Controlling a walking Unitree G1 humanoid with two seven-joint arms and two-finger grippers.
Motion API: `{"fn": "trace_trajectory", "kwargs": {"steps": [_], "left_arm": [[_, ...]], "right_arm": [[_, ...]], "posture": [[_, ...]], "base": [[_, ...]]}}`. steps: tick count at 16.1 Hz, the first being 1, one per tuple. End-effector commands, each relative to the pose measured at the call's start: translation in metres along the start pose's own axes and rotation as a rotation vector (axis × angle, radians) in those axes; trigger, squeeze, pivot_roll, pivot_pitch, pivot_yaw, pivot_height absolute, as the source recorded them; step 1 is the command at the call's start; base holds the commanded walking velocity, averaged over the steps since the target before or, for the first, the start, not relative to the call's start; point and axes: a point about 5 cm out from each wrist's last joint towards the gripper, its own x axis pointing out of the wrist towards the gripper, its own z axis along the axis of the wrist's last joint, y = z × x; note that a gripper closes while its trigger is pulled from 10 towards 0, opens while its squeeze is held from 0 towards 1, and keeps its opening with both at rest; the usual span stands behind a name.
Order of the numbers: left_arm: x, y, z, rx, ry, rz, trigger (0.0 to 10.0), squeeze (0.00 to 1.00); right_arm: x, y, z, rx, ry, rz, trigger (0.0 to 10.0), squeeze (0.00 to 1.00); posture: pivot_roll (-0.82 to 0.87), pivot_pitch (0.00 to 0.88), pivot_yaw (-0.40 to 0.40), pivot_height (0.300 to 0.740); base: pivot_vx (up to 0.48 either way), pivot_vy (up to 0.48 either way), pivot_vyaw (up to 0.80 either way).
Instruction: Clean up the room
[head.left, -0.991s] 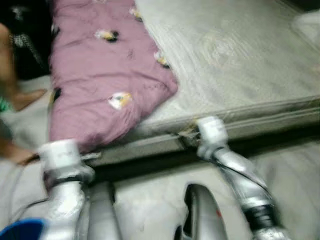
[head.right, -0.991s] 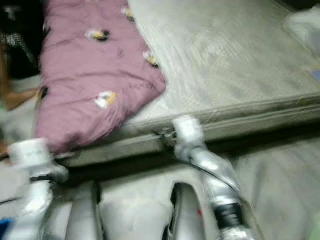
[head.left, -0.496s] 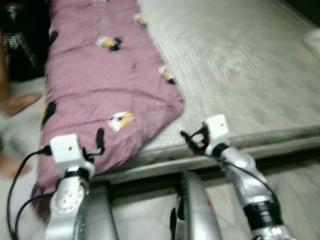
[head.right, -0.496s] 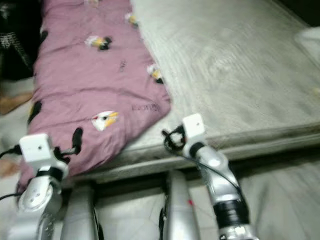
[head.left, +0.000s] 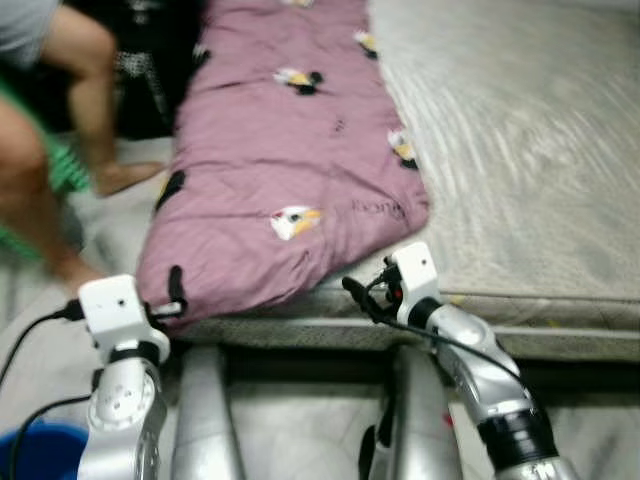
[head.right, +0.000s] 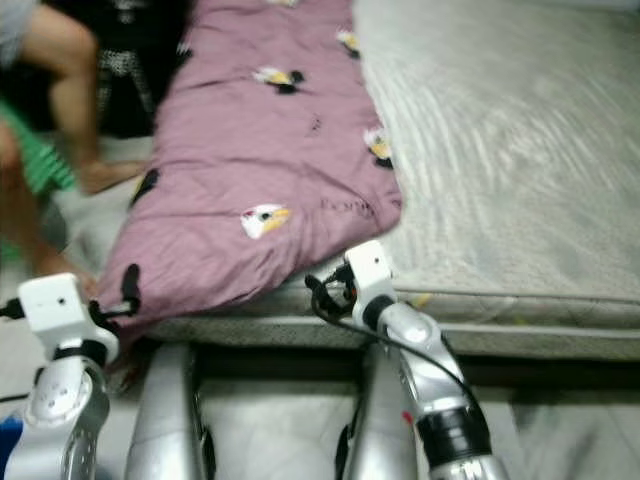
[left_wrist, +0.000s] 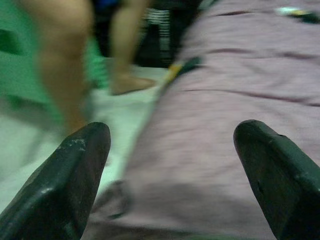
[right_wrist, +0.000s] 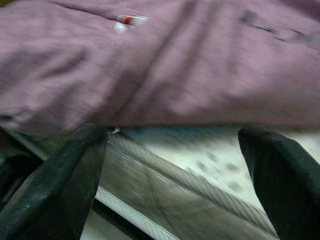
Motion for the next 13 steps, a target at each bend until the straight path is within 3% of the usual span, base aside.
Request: {"fn": "trace_trajectory", "kwargs": {"steps": [1, 4, 7, 11, 13], "left_arm": [[0.003, 0.012, -0.004, 0.021, 0.024, 0.062, 10.0, 0.00], [0.008, 0.021, 0.002, 0.035, -0.012, 0.113, 10.0, 0.00], [0.015, 0.036, 0.018, 0.043, -0.095, 0.195, 10.0, 0.00], [0.025, 0.053, 0.040, 0.066, -0.204, 0.308, 10.0, 0.00], [0.017, 0.063, 0.052, 0.101, -0.266, 0.416, 10.0, 0.00]], "right_arm": [[0.001, 0.001, 0.007, -0.002, -0.018, 0.015, 10.0, 0.00], [-0.001, -0.009, 0.009, -0.064, -0.008, -0.005, 10.0, 0.00], [-0.022, -0.039, -0.002, -0.106, 0.044, -0.132, 10.0, 0.00], [-0.042, -0.047, -0.013, -0.124, 0.085, -0.186, 10.0, 0.00], [-0.041, -0.048, -0.014, -0.125, 0.097, -0.190, 10.0, 0.00]], "posture": [[0.01, 0.107, -0.060, 0.506], [-0.01, 0.126, -0.064, 0.506], [-0.03, 0.163, -0.081, 0.506], [-0.07, 0.182, -0.085, 0.506], [-0.06, 0.185, -0.085, 0.506]], "base": [[0.000, 0.000, 0.80], [0.000, 0.000, 0.27], [0.000, 0.000, 0.00], [0.000, 0.000, 0.00], [0.000, 0.000, 0.00]]}}
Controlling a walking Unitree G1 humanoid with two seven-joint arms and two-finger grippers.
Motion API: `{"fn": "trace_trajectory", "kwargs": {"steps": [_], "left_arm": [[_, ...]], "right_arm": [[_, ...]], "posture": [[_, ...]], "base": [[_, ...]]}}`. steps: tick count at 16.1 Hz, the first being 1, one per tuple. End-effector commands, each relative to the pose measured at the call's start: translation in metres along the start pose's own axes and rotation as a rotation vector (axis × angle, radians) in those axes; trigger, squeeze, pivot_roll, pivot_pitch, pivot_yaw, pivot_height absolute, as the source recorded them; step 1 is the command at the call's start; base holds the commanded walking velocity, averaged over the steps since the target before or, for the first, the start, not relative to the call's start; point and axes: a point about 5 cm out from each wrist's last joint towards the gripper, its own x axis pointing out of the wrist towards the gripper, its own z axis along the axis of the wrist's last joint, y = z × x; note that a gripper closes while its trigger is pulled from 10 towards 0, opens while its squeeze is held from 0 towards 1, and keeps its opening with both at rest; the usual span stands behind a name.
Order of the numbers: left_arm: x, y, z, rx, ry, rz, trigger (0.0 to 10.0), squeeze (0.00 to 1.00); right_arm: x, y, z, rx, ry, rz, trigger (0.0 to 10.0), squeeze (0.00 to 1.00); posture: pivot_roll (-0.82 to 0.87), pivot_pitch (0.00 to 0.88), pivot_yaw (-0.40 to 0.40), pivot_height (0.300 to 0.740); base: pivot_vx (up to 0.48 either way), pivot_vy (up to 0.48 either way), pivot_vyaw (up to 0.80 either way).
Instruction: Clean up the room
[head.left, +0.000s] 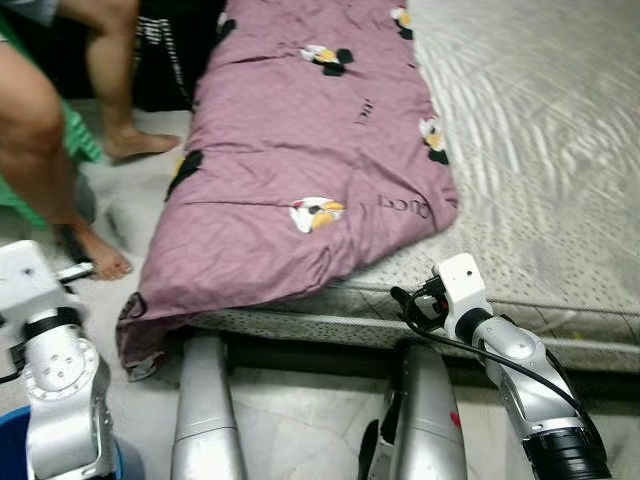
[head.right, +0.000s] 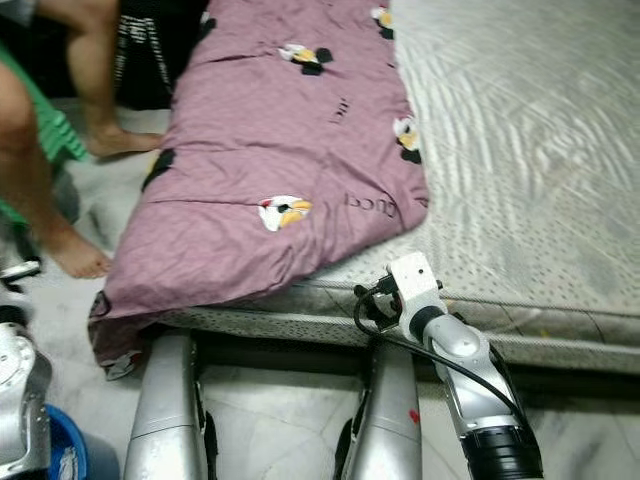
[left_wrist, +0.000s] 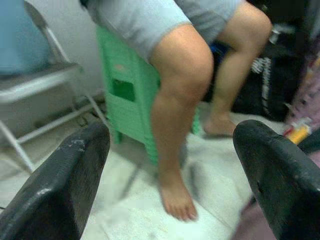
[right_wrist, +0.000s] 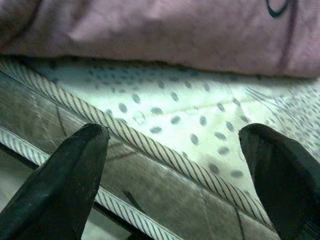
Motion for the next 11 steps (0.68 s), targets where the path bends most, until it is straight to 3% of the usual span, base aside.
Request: {"fn": "trace_trajectory", "kwargs": {"steps": [1, 2, 4, 5, 6, 7, 8, 9, 11], "left_arm": [[-0.003, 0.009, 0.003, 0.027, -0.014, 0.049, 10.0, 0.00], [-0.006, 0.010, -0.003, 0.046, 0.009, 0.026, 10.0, 0.00], [-0.011, 0.000, -0.022, 0.007, 0.105, -0.062, 10.0, 0.00], [-0.012, -0.016, -0.033, -0.008, 0.162, -0.170, 10.0, 0.00], [-0.011, -0.028, -0.041, -0.035, 0.214, -0.228, 10.0, 0.00], [-0.012, -0.050, -0.044, -0.086, 0.253, -0.319, 10.0, 0.00], [-0.011, -0.054, -0.043, -0.082, 0.250, -0.336, 10.0, 0.00], [-0.015, -0.079, -0.039, -0.113, 0.256, -0.462, 10.0, 0.00], [-0.028, -0.109, -0.041, -0.138, 0.313, -0.629, 10.0, 0.00]], "right_arm": [[0.000, -0.004, 0.003, -0.012, 0.000, -0.009, 10.0, 0.00], [0.003, -0.003, 0.001, -0.015, 0.015, -0.002, 10.0, 0.00], [0.008, -0.003, 0.009, -0.026, -0.035, -0.020, 10.0, 0.00], [0.010, -0.013, 0.020, -0.044, -0.097, -0.130, 10.0, 0.00], [0.009, -0.024, 0.019, -0.074, -0.080, -0.229, 10.0, 0.00], [0.005, -0.036, 0.011, -0.015, -0.047, -0.304, 10.0, 0.00], [0.005, -0.038, 0.010, -0.005, -0.045, -0.315, 10.0, 0.00], [0.003, -0.041, 0.008, 0.003, -0.043, -0.325, 10.0, 0.00], [0.009, -0.036, 0.012, 0.045, -0.060, -0.272, 10.0, 0.00]], "posture": [[-0.05, 0.185, -0.087, 0.506], [-0.04, 0.182, -0.089, 0.506], [-0.04, 0.175, -0.089, 0.506], [-0.04, 0.165, -0.083, 0.506], [-0.04, 0.160, -0.077, 0.506], [-0.05, 0.155, -0.069, 0.506], [-0.06, 0.154, -0.062, 0.506], [-0.06, 0.149, -0.053, 0.506], [-0.06, 0.145, -0.040, 0.506]], "base": [[0.000, 0.000, 0.00], [0.000, 0.000, 0.00], [0.000, 0.000, 0.00], [0.000, 0.000, 0.00], [0.000, 0.000, 0.00], [0.000, 0.000, 0.00], [0.000, 0.000, 0.00], [0.000, 0.000, 0.00], [0.000, 0.000, 0.00]]}}
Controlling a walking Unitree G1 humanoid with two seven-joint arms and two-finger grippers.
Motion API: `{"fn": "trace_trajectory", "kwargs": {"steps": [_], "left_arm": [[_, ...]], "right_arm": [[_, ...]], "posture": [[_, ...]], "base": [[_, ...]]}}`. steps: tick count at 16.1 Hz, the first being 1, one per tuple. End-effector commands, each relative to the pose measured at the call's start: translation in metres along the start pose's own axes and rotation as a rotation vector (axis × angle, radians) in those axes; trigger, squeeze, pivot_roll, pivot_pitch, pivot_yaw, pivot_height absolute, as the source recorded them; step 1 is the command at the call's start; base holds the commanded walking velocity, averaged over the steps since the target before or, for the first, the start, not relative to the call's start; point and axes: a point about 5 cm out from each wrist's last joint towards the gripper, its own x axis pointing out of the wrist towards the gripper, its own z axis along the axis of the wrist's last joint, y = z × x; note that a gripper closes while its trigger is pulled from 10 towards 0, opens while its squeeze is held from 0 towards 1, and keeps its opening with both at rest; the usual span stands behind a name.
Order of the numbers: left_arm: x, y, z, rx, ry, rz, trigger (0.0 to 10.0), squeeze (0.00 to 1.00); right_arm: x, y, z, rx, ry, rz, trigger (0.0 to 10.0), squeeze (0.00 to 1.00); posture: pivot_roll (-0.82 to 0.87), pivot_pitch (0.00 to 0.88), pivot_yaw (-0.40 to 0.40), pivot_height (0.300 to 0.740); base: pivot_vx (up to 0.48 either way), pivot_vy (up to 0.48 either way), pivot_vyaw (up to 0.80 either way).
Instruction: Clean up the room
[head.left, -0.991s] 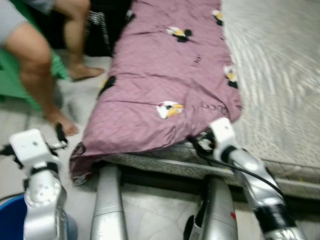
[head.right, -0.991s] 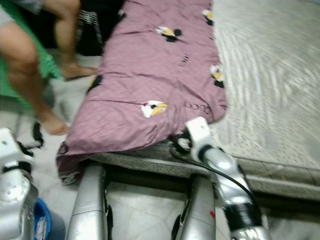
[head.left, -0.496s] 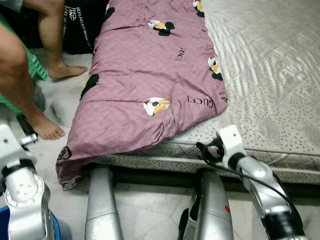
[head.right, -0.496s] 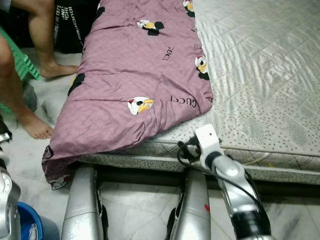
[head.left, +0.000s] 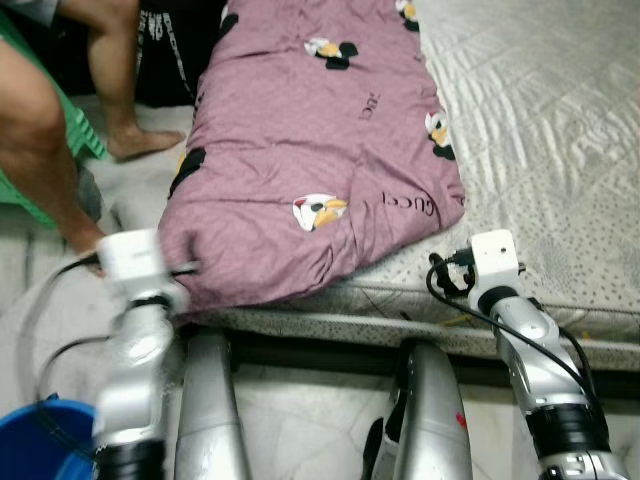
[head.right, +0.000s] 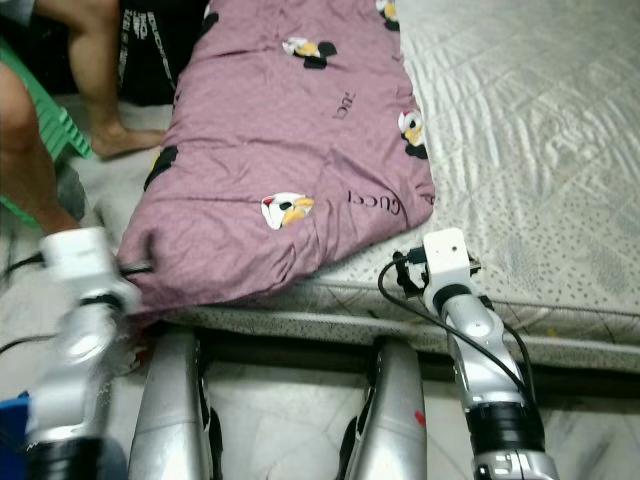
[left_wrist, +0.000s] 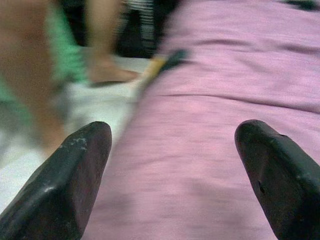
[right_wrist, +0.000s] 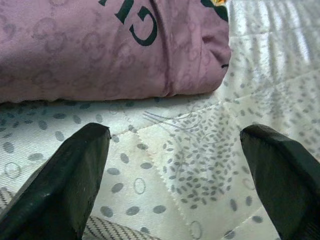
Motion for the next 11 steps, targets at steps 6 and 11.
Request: {"fn": "trace_trajectory", "kwargs": {"steps": [6, 11], "left_arm": [[-0.009, -0.047, -0.066, 0.036, 0.427, -0.358, 10.0, 0.00], [-0.019, -0.047, -0.064, 0.014, 0.483, -0.432, 10.0, 0.00]], "right_arm": [[0.025, 0.039, 0.047, 0.132, -0.140, 0.265, 10.0, 0.00], [0.029, 0.060, 0.077, 0.196, -0.247, 0.397, 10.0, 0.00]], "posture": [[-0.06, 0.134, -0.015, 0.506], [-0.05, 0.136, -0.008, 0.506]], "base": [[0.000, 0.000, 0.00], [0.000, 0.000, 0.00]]}}
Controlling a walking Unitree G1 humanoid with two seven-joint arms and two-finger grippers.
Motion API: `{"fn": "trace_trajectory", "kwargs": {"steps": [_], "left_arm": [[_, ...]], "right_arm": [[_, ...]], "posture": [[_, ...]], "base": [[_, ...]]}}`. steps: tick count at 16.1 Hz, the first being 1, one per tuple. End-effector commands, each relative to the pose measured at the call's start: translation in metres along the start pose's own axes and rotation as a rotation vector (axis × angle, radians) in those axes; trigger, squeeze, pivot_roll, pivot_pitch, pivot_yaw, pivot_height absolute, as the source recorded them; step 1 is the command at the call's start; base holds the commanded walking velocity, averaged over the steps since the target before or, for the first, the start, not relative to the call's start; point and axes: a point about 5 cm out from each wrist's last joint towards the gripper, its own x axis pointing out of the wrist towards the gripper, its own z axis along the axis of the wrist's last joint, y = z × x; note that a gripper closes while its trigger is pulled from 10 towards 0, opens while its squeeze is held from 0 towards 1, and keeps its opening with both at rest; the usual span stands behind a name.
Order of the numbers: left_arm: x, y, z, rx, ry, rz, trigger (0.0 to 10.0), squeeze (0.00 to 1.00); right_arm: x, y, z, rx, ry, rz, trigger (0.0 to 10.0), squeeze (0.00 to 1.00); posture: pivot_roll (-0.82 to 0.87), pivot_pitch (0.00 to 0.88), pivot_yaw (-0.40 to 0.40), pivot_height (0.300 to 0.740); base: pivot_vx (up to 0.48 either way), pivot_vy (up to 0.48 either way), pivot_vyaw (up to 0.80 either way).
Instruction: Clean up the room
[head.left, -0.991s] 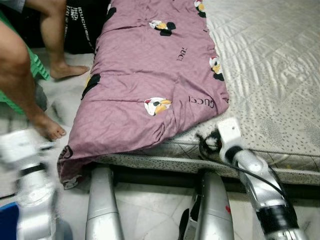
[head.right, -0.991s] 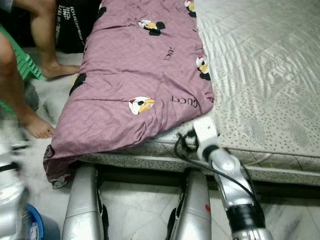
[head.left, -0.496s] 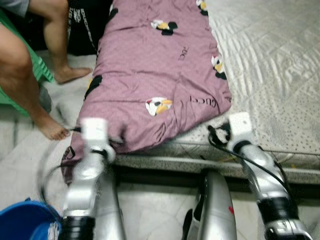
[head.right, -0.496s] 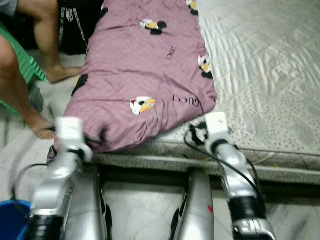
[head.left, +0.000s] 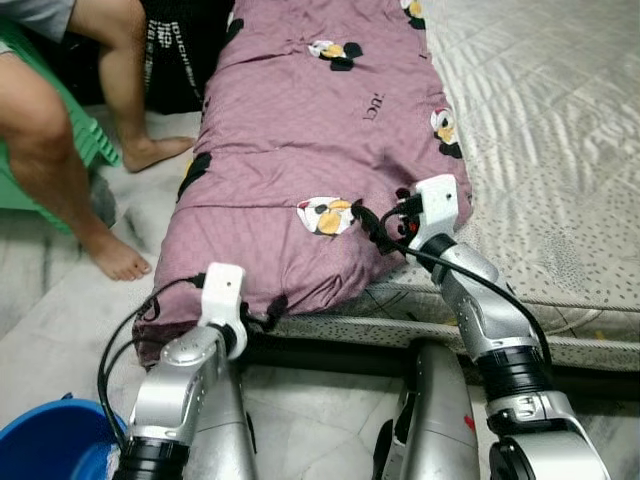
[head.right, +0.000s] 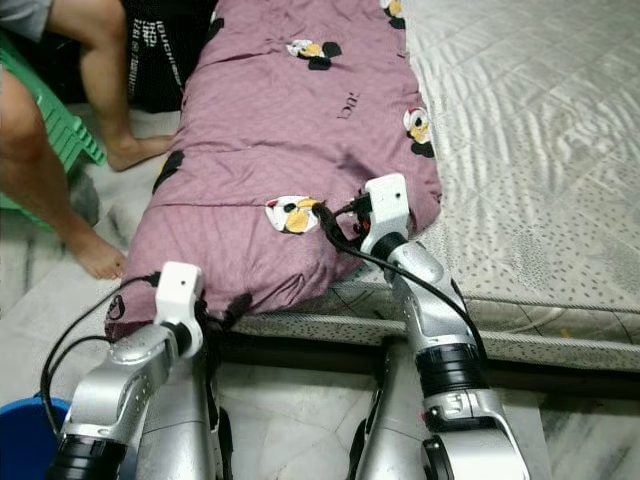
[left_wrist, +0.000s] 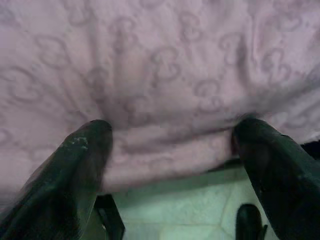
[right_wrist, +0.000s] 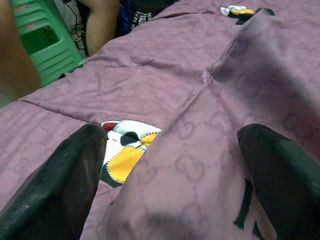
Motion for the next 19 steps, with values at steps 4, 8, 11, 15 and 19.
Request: {"fn": "trace_trajectory", "kwargs": {"steps": [4, 8, 11, 15, 19], "left_arm": [[0.000, -0.004, -0.008, -0.004, 0.041, -0.026, 10.0, 0.00], [0.000, -0.004, -0.008, -0.004, 0.041, -0.026, 10.0, 0.00], [0.000, -0.004, -0.008, -0.004, 0.041, -0.026, 10.0, 0.00], [-0.010, -0.007, -0.010, 0.018, 0.073, -0.038, 10.0, 0.00], [-0.019, -0.013, -0.014, 0.075, 0.099, -0.062, 10.0, 0.00]], "right_arm": [[-0.001, 0.000, 0.002, 0.002, -0.012, 0.006, 10.0, 0.00], [-0.001, 0.000, 0.002, 0.002, -0.012, 0.006, 10.0, 0.00], [-0.001, 0.000, 0.002, 0.002, -0.012, 0.006, 10.0, 0.00], [0.022, 0.026, 0.007, 0.047, -0.027, 0.046, 10.0, 0.00], [0.046, 0.075, -0.014, 0.015, 0.125, 0.074, 10.0, 0.00]], "posture": [[-0.05, 0.136, -0.008, 0.506], [-0.05, 0.136, -0.008, 0.506], [-0.05, 0.136, -0.008, 0.506], [0.02, 0.135, -0.011, 0.506], [0.03, 0.131, -0.011, 0.506]], "base": [[0.000, 0.000, 0.00], [0.000, 0.000, 0.00], [0.000, 0.000, 0.00], [0.000, 0.000, 0.00], [0.000, 0.000, 0.00]]}}
